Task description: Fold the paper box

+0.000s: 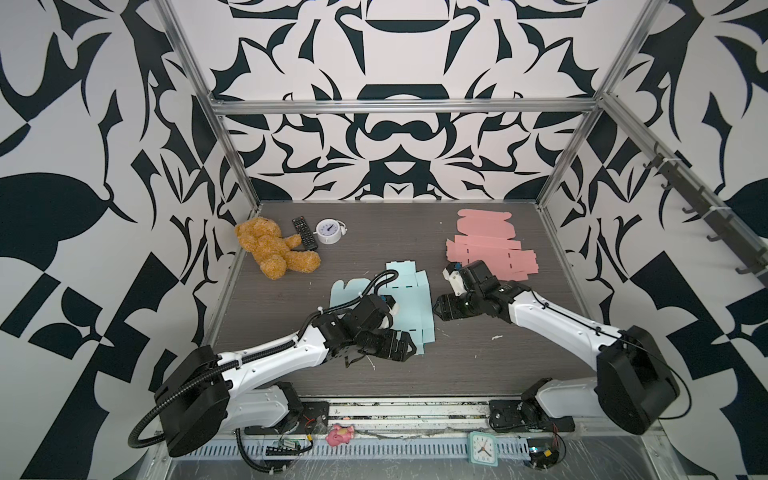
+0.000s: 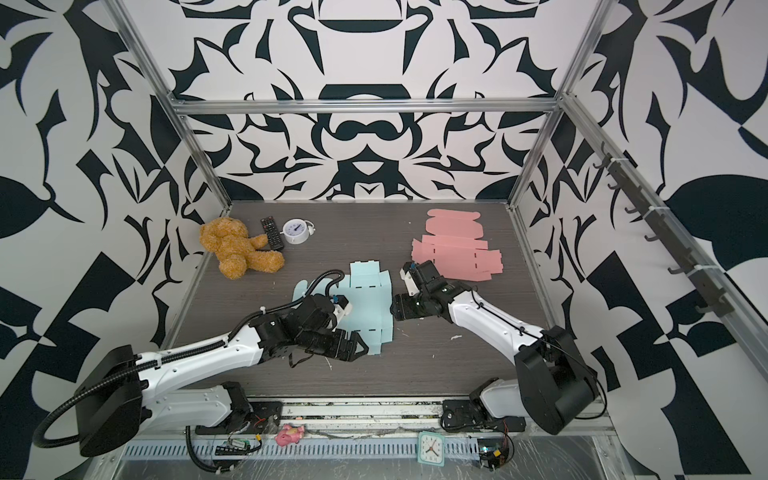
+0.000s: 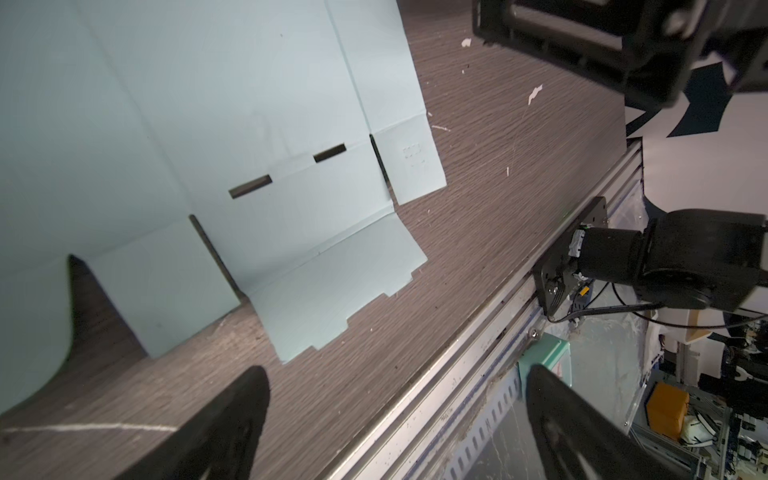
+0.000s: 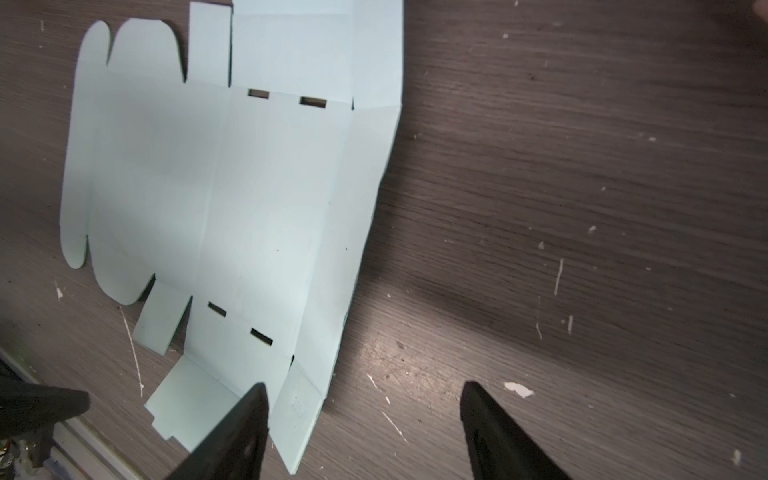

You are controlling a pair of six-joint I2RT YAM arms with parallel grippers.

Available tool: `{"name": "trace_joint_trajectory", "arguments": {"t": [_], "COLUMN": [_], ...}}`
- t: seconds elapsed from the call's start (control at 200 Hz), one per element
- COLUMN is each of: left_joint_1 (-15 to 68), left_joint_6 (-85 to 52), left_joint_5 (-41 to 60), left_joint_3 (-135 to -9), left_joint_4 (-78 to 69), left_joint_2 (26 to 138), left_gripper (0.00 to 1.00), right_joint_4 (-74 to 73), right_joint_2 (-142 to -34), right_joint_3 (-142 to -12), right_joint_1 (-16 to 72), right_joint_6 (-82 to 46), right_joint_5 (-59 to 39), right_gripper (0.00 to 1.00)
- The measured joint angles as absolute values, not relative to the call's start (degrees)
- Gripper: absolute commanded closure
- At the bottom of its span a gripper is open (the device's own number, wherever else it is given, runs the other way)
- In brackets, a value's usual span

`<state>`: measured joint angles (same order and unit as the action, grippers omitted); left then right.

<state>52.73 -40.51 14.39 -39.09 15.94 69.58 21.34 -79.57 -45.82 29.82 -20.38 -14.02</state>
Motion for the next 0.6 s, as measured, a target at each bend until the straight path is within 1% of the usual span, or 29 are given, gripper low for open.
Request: {"name": "trace_joint_trajectory", "arguments": {"t": [0.08,0.185,0.33,0.6], "left_joint_1": [49.82,46.13,44.49,44.14], "left_joint_6": [-40.03,-39.46,-38.50,-38.15], "left_joint_5": [15.53,16.67,17.41,18.90], "left_joint_3": [-39.20,-39.20,-39.24,-39.22], "left_joint_4": [15.79,15.18,14.55,11.81], "left_joint_2": [69.36,69.32,69.32,69.36], "left_gripper": [0.01,0.01,0.01,0.02], "right_joint_4": [20.36,18.11,15.11,7.79], "right_joint_2": [-81.28,-83.72,-86.46,-88.05], "right_joint_3": [-45.82,-45.82,-45.82,-44.23], "right_joint_1": [29.67,29.71,29.87,29.89], "right_joint_6": [-20.93,-21.47,-22.44,-25.43], "right_joint_5": [-15.07,-17.15,-19.90,-22.96], "right_gripper": [0.35,0.39,0.44,0.46]}}
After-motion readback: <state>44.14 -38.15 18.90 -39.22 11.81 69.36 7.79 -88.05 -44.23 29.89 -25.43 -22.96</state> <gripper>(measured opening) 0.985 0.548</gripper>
